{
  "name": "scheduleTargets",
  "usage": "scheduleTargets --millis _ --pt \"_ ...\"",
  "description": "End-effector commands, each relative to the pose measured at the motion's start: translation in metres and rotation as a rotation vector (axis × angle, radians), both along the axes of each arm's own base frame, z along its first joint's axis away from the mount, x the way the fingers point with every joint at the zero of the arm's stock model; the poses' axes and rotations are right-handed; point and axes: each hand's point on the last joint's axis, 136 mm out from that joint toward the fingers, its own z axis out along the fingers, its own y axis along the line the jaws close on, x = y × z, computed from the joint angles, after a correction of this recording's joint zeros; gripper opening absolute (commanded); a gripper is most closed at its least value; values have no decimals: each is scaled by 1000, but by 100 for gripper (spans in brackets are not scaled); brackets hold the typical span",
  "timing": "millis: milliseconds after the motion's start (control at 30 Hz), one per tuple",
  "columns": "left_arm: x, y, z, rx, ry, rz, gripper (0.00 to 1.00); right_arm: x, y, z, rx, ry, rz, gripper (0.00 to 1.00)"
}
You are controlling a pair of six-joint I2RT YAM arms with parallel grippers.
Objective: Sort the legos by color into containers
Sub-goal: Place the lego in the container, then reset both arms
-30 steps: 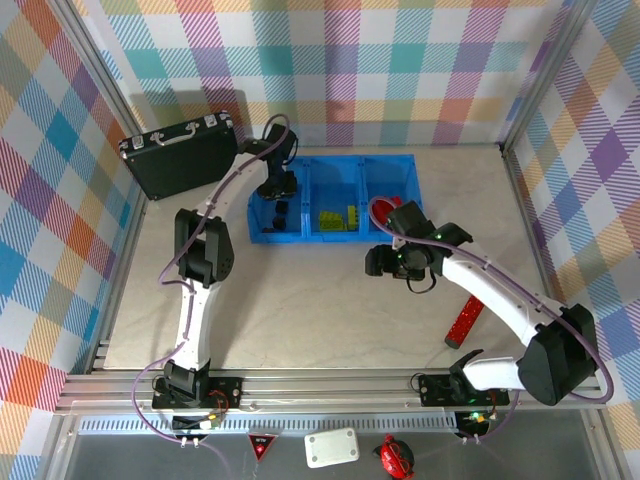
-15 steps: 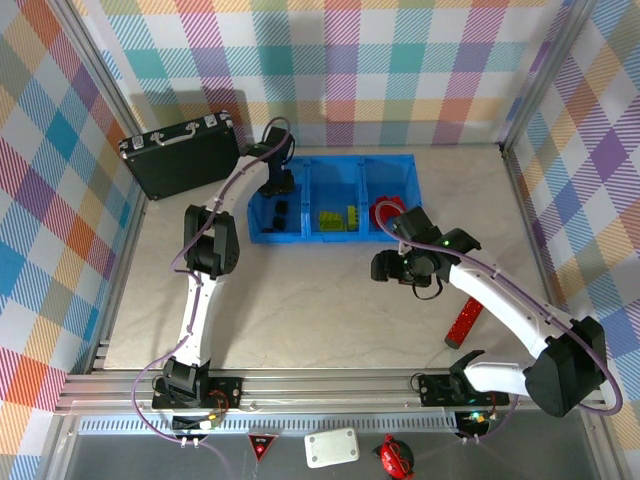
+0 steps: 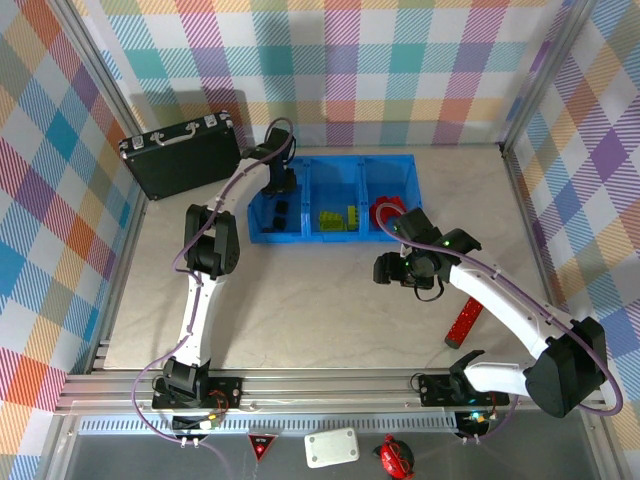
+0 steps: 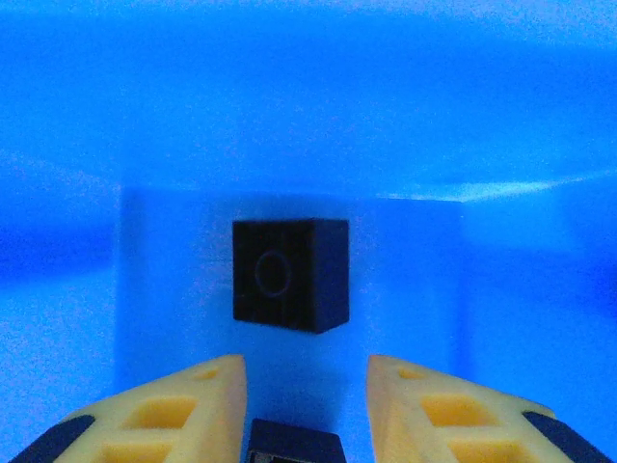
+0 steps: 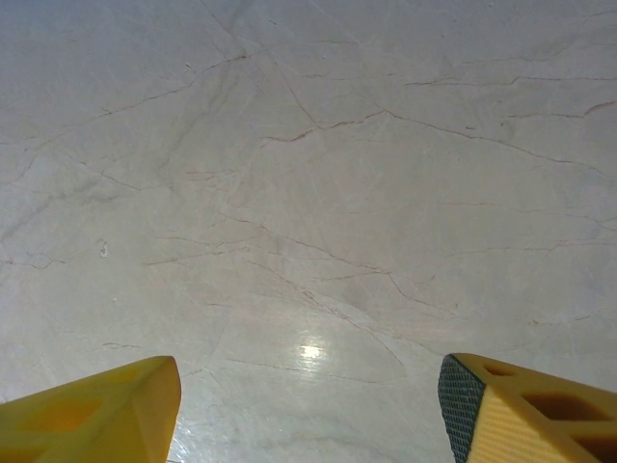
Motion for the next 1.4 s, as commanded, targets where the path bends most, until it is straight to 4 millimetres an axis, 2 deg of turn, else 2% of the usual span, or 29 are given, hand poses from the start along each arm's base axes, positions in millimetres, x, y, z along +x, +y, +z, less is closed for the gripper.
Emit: scheduleTargets --millis 0,133,233,433,533,667,700,733,867,1100,1233,1367 --pt "-5 0 29 -21 -35 -13 39 4 -9 15 -24 -50 -18 72" --pt "-15 3 54 -30 -67 -8 45 12 -19 23 -78 -115 -32 76" --pt "-28 8 71 -31 -100 -3 53 20 -31 29 -136 -179 -41 81" --pt "-62 28 104 -5 -168 21 67 38 -58 44 -272 -322 -70 98" --pt "-82 41 113 15 -190 32 75 48 -74 49 -342 -370 -95 99" --pt "-109 64 121 49 -219 72 90 60 -93 45 -376 -372 -135 99" --pt "-116 71 120 63 -221 85 97 64 -99 44 -381 -373 -152 99" --pt "-122 78 120 74 -225 98 100 67 -104 42 -386 -374 -169 99" --pt "-147 108 107 105 -220 173 100 80 -132 32 -411 -387 -283 99" --pt "-188 168 63 207 -179 349 100 96 -175 -4 -498 -428 -400 99" --pt "-199 194 34 259 -146 444 100 107 -187 -29 -512 -421 -410 99" --pt "-199 212 13 240 -136 504 100 120 -192 -53 -455 -430 -412 99"
